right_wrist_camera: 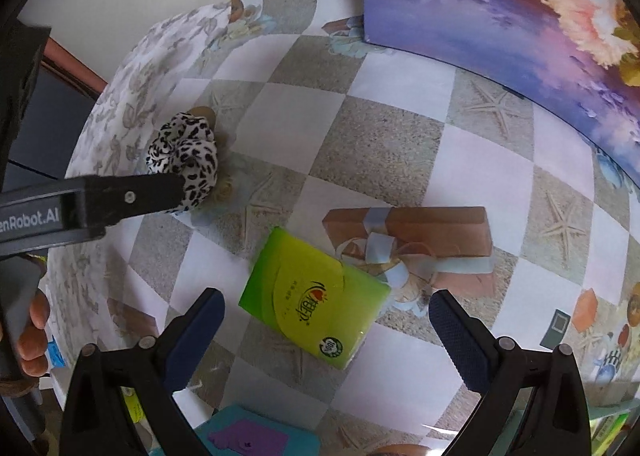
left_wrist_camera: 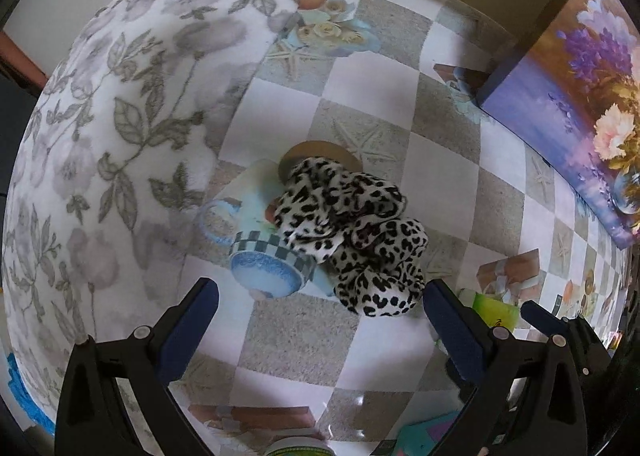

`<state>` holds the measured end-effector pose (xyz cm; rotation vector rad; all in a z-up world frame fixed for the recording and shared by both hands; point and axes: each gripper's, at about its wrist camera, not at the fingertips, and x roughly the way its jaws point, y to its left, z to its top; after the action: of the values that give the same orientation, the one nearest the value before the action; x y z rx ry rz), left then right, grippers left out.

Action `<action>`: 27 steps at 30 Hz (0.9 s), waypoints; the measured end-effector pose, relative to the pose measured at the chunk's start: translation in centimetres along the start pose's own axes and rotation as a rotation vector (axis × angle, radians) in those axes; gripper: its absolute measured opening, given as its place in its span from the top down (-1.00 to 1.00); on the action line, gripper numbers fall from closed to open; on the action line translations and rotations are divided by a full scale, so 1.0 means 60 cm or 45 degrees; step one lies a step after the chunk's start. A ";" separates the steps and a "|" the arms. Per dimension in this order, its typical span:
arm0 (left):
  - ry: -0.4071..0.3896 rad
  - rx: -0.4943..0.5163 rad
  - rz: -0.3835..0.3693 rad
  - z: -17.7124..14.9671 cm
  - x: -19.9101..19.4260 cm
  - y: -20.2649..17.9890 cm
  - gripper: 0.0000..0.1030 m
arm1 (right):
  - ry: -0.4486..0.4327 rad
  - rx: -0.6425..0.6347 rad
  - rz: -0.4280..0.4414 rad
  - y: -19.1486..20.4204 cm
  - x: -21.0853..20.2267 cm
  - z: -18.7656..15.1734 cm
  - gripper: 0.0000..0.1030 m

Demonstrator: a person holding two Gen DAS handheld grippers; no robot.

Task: Organize soft objects
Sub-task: 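Grasp the leopard scrunchie with the left gripper while the right grasps the green tissue pack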

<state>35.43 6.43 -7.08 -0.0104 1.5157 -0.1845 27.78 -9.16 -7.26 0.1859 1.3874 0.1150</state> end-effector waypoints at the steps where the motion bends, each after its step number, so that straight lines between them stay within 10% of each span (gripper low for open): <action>1: 0.004 0.004 0.002 0.001 0.003 -0.005 -0.98 | 0.003 -0.008 -0.004 0.002 0.002 0.000 -1.00; 17: 0.029 0.025 -0.016 0.001 0.035 -0.037 0.48 | -0.041 -0.034 0.019 -0.010 -0.004 -0.010 -0.51; 27: -0.041 -0.001 -0.015 -0.025 0.003 -0.006 0.73 | -0.031 0.001 0.006 -0.057 -0.032 -0.053 -0.27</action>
<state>33.91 6.19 -7.30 -0.0231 1.4841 -0.1923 24.23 -12.65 -6.61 0.1904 1.3628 0.1154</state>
